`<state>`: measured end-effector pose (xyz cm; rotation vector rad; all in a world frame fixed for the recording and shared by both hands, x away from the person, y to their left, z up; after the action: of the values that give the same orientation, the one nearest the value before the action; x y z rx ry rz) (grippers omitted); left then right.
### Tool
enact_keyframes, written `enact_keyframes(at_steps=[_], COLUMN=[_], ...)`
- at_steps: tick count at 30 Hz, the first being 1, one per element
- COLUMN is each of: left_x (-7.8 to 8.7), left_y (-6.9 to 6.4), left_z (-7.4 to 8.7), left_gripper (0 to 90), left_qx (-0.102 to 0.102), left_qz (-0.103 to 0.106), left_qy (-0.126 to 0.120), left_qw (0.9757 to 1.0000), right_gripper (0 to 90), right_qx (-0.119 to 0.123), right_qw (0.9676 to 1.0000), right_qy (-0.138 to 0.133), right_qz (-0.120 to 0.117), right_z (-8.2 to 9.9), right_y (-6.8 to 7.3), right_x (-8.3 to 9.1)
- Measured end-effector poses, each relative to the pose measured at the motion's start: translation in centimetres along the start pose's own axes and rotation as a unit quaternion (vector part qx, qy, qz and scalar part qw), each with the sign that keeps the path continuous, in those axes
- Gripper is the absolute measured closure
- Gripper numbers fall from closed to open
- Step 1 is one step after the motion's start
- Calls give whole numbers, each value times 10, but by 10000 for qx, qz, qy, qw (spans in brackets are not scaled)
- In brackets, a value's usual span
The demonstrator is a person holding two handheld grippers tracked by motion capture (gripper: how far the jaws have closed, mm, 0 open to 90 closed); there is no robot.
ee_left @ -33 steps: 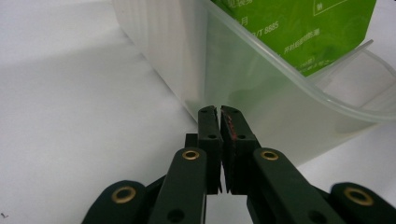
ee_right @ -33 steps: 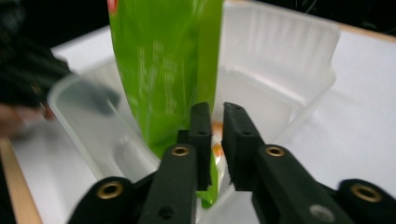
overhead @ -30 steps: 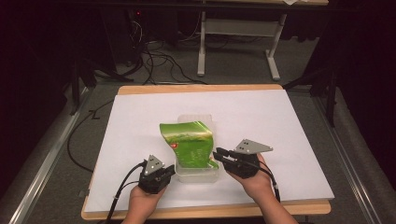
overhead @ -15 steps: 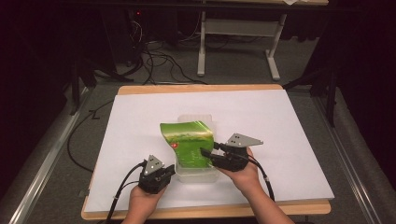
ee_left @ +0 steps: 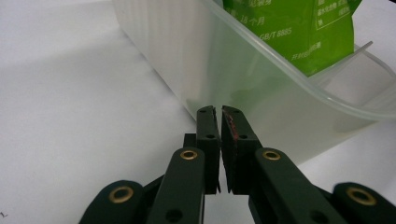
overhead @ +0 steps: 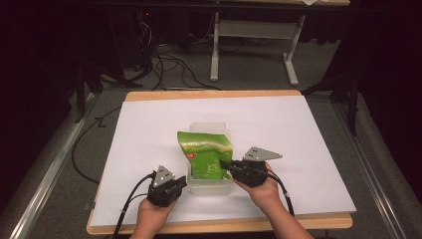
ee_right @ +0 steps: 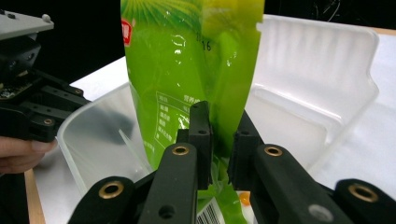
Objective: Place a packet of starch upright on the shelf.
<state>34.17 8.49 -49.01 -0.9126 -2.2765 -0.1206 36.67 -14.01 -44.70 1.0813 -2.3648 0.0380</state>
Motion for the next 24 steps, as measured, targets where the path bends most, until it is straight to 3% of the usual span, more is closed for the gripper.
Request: enact_keyframes(at_steps=[12,14,15,16,17,18,19,20,21,22,24], left_x=[0,1,1,1,3,3,7,7,15,15,29], left_y=[0,0,1,1,3,3,7,7,13,13,29], left_z=[0,0,-1,-1,-2,-2,-5,-5,-8,-8,-10], left_gripper=[863,853,841,821,792,755,720,684,650,616,550], left_qx=[-19,-23,-9,-9,14,14,3,3,-17,-17,-24], left_qz=[-17,-28,-53,-53,-84,-84,-205,-205,-415,-415,-727], left_qy=[6,6,-6,-6,-43,-43,-136,-136,-286,-286,-408], left_qw=[10000,10000,10000,10000,10000,10000,9997,9997,9987,9987,9965], right_gripper=[819,780,684,684,582,582,486,486,431,431,394], right_qx=[78,108,138,138,211,211,323,323,432,432,541], right_qw=[9999,9999,9999,9999,9997,9997,9992,9992,9983,9983,9959], right_qy=[64,51,-19,-19,-107,-107,-179,-179,-248,-248,-297], right_qz=[99,87,75,75,77,77,162,162,310,310,655], right_z=[5,3,-1,-1,-5,-5,-7,-7,-8,-8,-4], right_y=[-2,-2,-1,-1,0,0,0,0,-3,-3,-15], right_x=[3,3,5,5,8,8,15,15,26,26,49])
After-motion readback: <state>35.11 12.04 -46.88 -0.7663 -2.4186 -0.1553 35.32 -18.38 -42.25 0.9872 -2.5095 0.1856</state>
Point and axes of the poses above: each handheld gripper's, and its own axes: x roughly backward along the jaws, z roughly out of its underside, y roughly to its left, the point moved 5 cm from there along -x, roughly forward along the jaws, and after that the axes turned 4 degrees about y, right-handed, at the moved point
